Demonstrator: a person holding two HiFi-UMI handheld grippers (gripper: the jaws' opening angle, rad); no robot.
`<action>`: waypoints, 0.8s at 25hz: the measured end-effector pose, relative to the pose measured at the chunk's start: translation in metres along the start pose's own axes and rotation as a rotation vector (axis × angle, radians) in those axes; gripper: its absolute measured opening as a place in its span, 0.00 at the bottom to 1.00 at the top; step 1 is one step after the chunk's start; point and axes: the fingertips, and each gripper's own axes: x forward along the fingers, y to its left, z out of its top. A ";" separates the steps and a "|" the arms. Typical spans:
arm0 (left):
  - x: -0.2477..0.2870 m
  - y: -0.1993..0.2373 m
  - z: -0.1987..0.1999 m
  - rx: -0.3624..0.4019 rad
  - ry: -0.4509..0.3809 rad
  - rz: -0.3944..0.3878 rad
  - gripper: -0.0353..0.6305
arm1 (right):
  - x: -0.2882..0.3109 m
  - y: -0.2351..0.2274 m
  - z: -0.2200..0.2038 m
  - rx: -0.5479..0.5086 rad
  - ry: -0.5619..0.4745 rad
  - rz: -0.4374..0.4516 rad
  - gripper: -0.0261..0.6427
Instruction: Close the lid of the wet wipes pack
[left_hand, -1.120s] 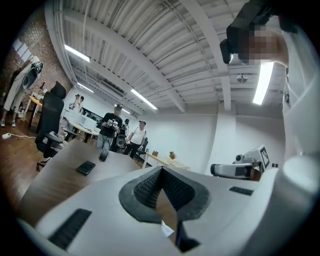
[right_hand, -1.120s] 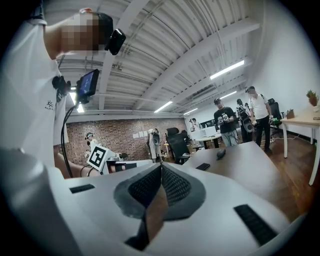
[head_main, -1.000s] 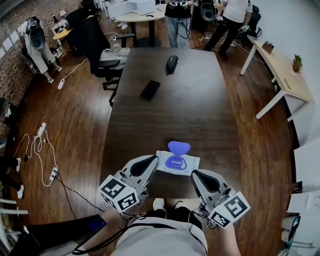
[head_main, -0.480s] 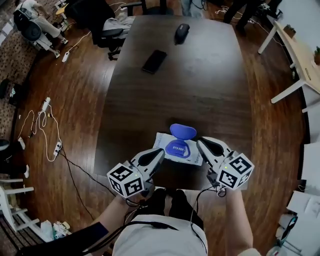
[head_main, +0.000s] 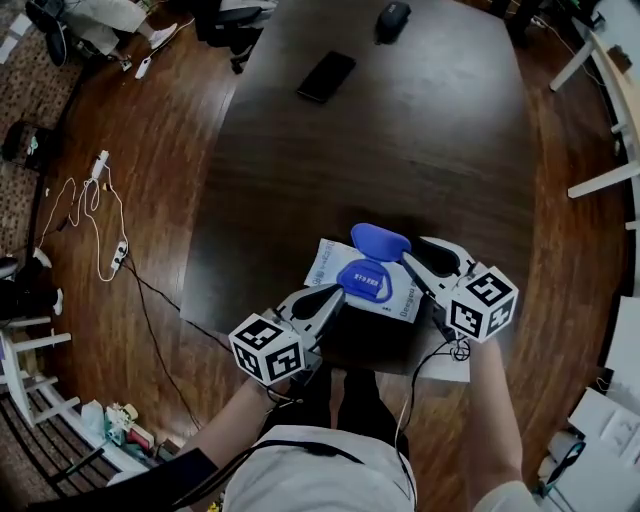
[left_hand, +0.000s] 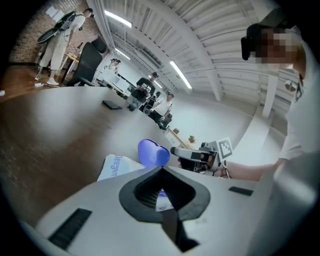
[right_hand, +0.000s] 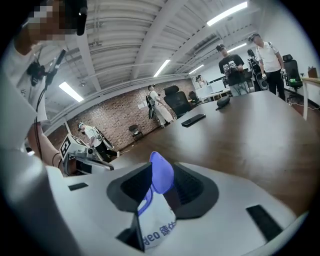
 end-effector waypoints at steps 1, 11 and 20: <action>0.001 0.001 -0.002 -0.005 -0.002 0.006 0.05 | 0.001 -0.003 -0.004 0.009 0.005 0.006 0.22; 0.010 0.007 0.008 -0.030 -0.028 0.012 0.05 | 0.024 -0.006 -0.016 0.071 0.046 0.112 0.29; -0.005 0.005 0.019 -0.014 -0.048 0.016 0.05 | 0.010 0.027 -0.003 0.043 0.020 0.148 0.29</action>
